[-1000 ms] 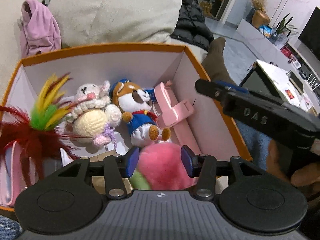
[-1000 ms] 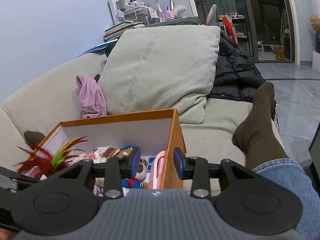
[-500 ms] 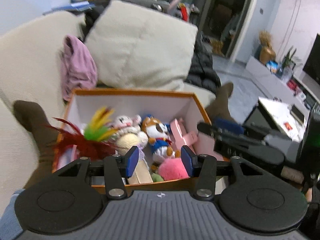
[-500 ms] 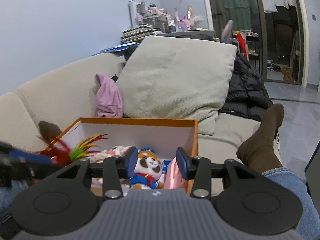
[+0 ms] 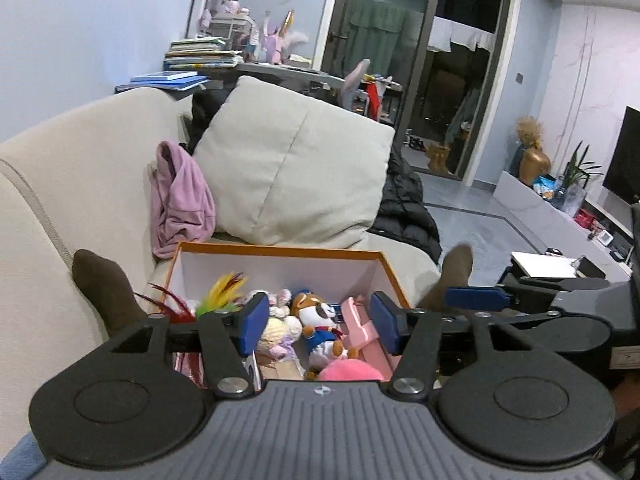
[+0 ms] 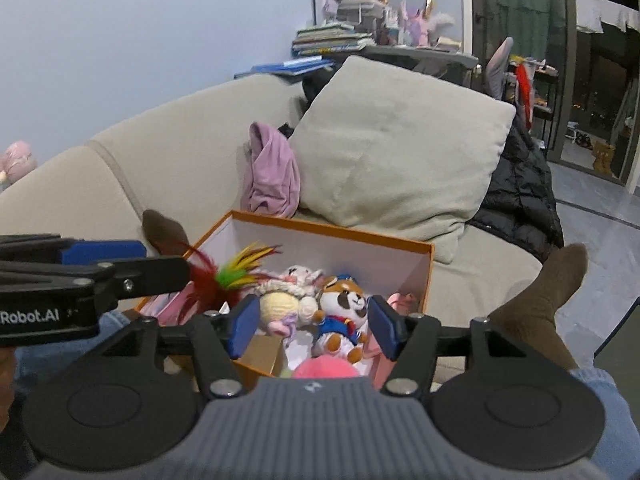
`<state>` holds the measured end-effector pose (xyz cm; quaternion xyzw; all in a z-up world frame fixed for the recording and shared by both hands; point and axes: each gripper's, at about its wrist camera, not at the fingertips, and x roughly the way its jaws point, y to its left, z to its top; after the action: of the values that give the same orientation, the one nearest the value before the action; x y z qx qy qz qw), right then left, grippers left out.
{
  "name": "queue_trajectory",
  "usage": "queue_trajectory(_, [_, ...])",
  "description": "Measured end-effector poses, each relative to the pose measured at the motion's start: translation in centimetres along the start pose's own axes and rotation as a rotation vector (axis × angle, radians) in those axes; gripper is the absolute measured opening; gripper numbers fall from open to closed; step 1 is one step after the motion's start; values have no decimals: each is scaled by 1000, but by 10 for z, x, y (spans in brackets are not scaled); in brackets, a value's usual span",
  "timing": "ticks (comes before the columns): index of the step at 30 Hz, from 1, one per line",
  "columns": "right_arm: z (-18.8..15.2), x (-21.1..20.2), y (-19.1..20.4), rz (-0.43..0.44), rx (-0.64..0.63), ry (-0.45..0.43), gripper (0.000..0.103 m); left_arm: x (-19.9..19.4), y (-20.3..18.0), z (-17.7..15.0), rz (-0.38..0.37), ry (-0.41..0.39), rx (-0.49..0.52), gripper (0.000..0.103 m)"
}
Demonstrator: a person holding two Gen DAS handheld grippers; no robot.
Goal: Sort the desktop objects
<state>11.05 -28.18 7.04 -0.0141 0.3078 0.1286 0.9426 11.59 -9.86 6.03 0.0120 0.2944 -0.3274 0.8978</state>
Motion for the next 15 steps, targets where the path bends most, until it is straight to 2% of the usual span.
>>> queue_trajectory(1, [-3,0,0,-8,-11,0,63,3,0,-2,3,6,0,80])
queue_trajectory(2, [-6,-1,-2,-15,-18,-5,63,7,0,-4,6,14,2,82])
queue_trajectory(4, [-13,1,-6,-31,-29,-35,69,17,-2,-10,31,35,21,83])
queue_trajectory(6, [-21,9,-13,-53,-19,-61,70,28,-6,-17,49,57,48,83])
queue_trajectory(8, [-26,22,-20,-75,22,-41,70,38,-6,-23,54,77,62,83])
queue_trajectory(11, [-34,37,-29,-36,92,4,70,50,-2,-34,85,85,48,83])
queue_trajectory(15, [-44,52,-25,-76,68,36,71,64,5,-45,129,107,28,83])
